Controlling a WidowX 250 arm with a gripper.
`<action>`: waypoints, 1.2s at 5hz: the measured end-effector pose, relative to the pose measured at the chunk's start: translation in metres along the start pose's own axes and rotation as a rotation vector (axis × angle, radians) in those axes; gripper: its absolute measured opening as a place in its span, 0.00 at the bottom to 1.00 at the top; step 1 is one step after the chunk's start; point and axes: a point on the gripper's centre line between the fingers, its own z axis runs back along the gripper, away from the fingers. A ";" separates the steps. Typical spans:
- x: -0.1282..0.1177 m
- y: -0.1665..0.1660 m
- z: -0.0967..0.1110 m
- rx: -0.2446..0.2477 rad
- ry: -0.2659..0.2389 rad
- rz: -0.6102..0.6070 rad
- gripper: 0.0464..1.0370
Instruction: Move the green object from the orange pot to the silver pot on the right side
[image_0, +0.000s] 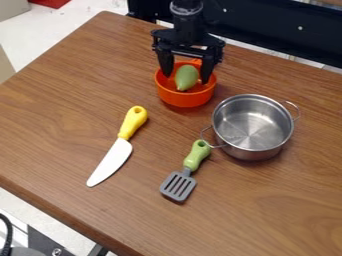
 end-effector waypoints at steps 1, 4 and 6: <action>-0.004 0.000 -0.004 0.007 0.002 -0.003 0.95; 0.000 -0.002 -0.016 0.041 -0.022 0.000 0.60; -0.003 0.003 -0.013 0.040 0.015 0.032 0.60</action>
